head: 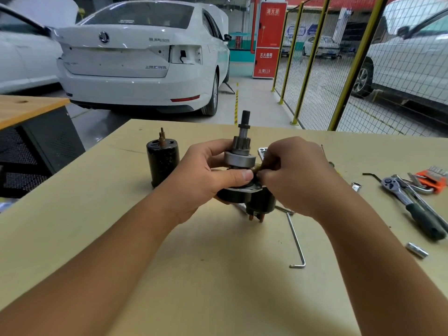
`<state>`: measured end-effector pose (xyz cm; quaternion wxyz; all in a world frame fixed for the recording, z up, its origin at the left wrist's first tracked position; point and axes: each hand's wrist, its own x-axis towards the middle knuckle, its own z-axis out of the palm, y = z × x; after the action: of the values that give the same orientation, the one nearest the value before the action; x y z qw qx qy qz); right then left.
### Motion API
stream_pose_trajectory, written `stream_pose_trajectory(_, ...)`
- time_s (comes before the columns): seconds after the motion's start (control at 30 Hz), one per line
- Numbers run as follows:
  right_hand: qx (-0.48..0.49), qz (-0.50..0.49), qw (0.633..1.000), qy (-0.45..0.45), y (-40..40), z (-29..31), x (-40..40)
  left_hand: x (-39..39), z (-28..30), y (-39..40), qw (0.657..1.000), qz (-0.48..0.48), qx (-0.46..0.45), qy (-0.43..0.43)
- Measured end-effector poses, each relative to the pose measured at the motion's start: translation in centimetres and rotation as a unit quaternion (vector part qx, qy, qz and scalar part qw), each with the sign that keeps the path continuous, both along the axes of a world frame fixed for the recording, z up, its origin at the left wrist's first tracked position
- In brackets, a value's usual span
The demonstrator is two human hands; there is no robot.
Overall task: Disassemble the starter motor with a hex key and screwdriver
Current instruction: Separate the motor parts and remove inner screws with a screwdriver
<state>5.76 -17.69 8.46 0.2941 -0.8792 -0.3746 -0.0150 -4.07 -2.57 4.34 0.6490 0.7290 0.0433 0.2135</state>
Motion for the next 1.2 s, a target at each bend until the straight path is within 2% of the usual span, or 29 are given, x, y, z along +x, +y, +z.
stream_pose_trajectory(0.27,0.013,0.047,0.997,0.056,-2.0,0.9,1.4,0.1,-0.3,0.4,0.999,0.006,-0.033,0.023)
stream_pose_trajectory(0.4,0.132,0.085,0.972,0.174,-2.8,1.2,3.0,0.2,-0.5,0.8,0.999,0.013,-0.044,0.024)
stream_pose_trajectory(0.5,0.227,0.079,0.947,0.211,-2.0,0.1,4.0,0.4,-0.9,0.7,0.999,0.016,-0.036,0.005)
stream_pose_trajectory(0.7,0.185,0.16,0.944,0.221,-0.1,-2.3,3.7,0.1,-1.0,0.5,1.0,-0.008,0.016,-0.011)
stream_pose_trajectory(0.87,0.14,0.215,0.952,0.169,-0.3,-2.7,4.4,0.1,-0.9,1.0,1.0,-0.005,0.027,0.001)
stream_pose_trajectory(1.2,0.14,0.223,0.964,0.04,0.7,-3.3,3.5,-0.2,-0.9,2.0,0.998,-0.048,0.024,0.021)
